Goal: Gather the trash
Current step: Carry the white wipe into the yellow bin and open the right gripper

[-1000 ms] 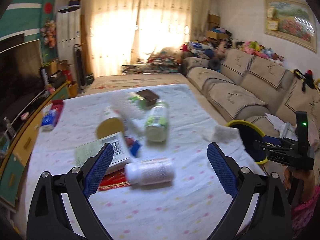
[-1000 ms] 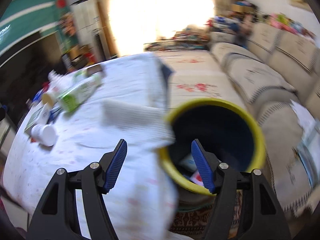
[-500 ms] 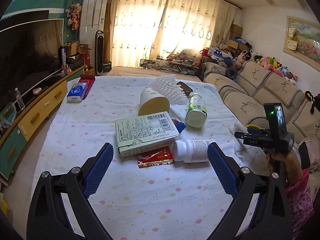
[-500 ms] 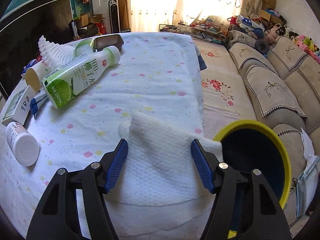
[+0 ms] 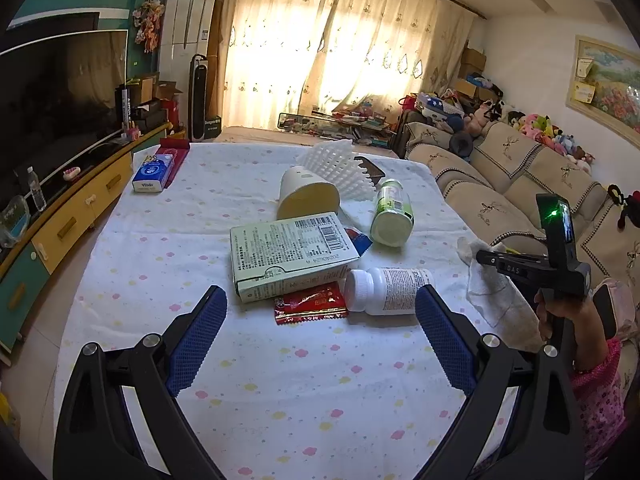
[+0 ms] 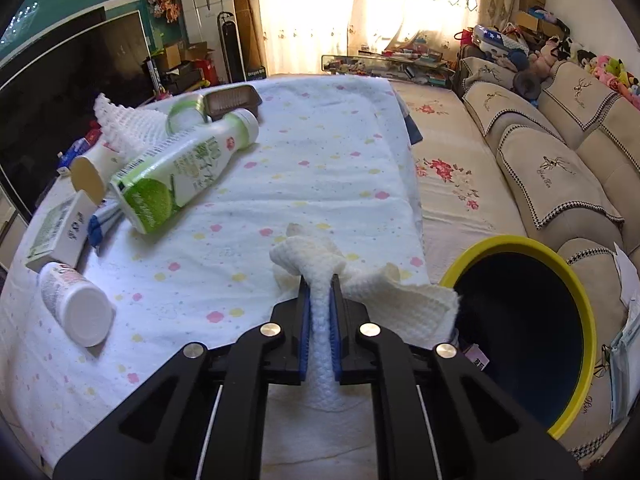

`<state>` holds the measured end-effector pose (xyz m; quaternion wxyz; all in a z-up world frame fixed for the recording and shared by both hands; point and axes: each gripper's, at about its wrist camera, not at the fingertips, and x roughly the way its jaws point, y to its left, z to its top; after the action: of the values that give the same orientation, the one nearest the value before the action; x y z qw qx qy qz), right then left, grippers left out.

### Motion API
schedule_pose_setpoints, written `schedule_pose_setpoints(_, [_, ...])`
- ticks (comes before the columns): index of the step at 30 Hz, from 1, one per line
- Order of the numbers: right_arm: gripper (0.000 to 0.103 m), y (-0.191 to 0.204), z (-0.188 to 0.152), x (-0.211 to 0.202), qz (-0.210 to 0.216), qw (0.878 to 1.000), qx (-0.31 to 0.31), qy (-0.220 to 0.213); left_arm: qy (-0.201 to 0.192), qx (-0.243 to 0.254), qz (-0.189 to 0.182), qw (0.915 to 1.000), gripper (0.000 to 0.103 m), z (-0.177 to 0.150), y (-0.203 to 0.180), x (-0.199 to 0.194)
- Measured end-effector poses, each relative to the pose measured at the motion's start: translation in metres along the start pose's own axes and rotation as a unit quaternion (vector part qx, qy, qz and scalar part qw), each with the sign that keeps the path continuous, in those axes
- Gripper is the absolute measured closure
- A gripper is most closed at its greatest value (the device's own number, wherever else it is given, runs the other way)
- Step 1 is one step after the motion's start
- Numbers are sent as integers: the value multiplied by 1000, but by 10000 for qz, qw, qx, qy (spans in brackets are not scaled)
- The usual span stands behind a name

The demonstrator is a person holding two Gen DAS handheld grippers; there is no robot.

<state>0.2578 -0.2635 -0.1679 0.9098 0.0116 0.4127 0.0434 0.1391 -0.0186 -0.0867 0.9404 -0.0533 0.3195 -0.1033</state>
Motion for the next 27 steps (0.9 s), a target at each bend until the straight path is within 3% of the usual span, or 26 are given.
schedule_pose_setpoints(7, [95, 4, 14, -61, 231, 9973, -25, -691, 5, -20, -17, 10000, 9, 0, 1, -1])
schedule_pose_setpoints(14, [95, -30, 27, -107, -38, 9922, 210, -1227, 31, 30, -19, 10000, 9, 0, -5, 0])
schedule_pose_setpoints(20, [95, -87, 24, -99, -570, 9899, 607, -1150, 36, 61, -12, 10000, 9, 0, -8, 0])
schedule_pose_setpoints(27, [95, -142, 8, -50, -1101, 9868, 979, -671, 134, 159, -12, 9998, 9, 3, -22, 7])
